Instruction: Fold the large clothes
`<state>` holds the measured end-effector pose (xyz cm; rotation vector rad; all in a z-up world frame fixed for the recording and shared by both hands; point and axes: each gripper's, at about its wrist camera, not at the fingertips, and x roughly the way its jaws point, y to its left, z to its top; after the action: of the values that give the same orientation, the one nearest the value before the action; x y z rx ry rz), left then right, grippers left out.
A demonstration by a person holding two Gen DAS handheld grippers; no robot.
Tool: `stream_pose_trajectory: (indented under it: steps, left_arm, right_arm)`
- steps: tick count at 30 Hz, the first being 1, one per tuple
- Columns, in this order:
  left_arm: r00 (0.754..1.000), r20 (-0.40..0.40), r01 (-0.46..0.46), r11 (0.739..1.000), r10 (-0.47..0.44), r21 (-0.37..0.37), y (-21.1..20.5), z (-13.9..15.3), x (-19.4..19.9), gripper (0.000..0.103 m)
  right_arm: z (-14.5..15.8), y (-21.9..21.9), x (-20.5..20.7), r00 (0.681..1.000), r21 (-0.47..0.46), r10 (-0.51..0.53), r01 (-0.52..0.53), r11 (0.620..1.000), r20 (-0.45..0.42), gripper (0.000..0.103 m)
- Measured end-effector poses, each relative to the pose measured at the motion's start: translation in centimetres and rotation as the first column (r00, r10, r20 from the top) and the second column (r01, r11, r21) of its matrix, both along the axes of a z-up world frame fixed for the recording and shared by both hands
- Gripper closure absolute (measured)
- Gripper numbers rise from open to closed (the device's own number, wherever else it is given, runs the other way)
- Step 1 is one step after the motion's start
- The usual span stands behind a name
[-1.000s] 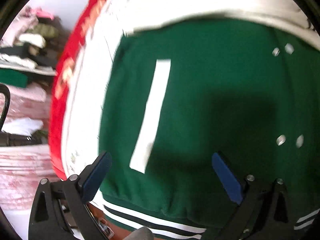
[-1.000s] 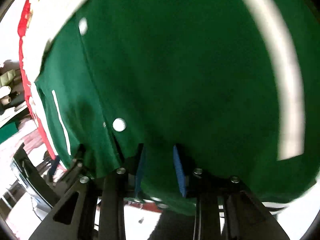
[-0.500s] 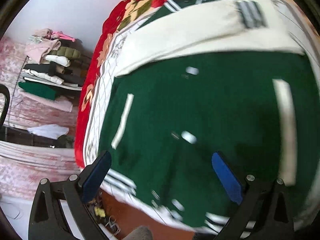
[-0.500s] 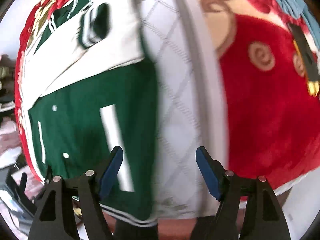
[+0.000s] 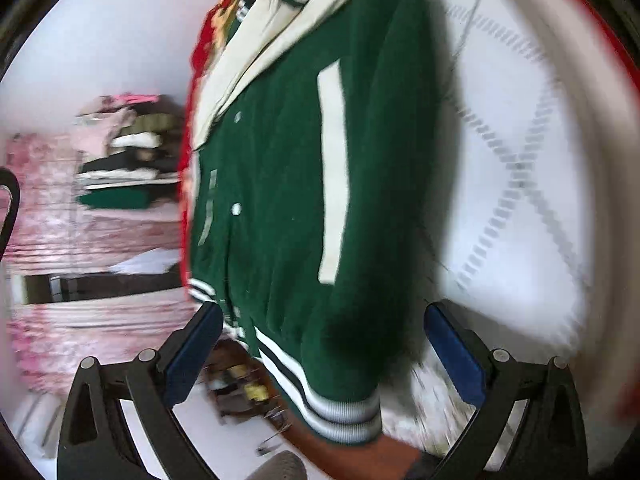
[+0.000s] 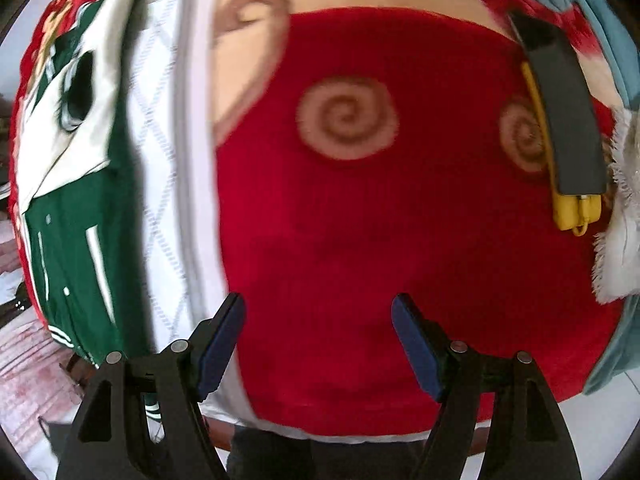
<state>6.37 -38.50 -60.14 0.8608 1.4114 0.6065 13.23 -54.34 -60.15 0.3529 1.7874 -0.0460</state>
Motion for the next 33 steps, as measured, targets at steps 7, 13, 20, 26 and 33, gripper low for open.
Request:
stream_pose_trajectory:
  steps: [7, 13, 20, 26, 33]
  left_arm:
    - [0.989, 0.046, -0.146, 0.987, 0.143, 0.072, 5.6, -0.7, 4.6, 0.0]
    - [0.974, 0.072, -0.22, 0.973, 0.216, 0.063, 7.5, -0.5, 6.4, 0.0]
    - [0.947, 0.122, -0.28, 0.95, 0.297, -0.138, 6.1, 2.7, 6.8, 0.079]
    - [0.938, 0.109, -0.301, 0.93, 0.329, -0.212, 6.1, 3.7, 7.3, 0.084]
    - [0.945, 0.111, -0.264, 0.917, 0.308, -0.3, 8.0, 6.1, 7.8, 0.085]
  right_arm:
    - [-0.7, -2.5, 2.5, 1.0, 0.038, 0.007, -0.007, 0.999, -0.004, 0.026]
    - [-1.9, -1.1, 6.8, 0.999, 0.136, 0.02, -0.026, 0.99, 0.044, 0.026]
    - [-2.1, 1.2, 13.3, 0.981, 0.425, -0.041, -0.045, 0.904, 0.191, 0.026]
    - [-4.4, 4.5, 17.5, 0.976, 0.652, -0.135, -0.01, 0.758, 0.172, 0.026]
    - [-4.1, 8.8, 18.4, 0.957, 0.605, -0.156, -0.025, 0.796, 0.244, 0.094]
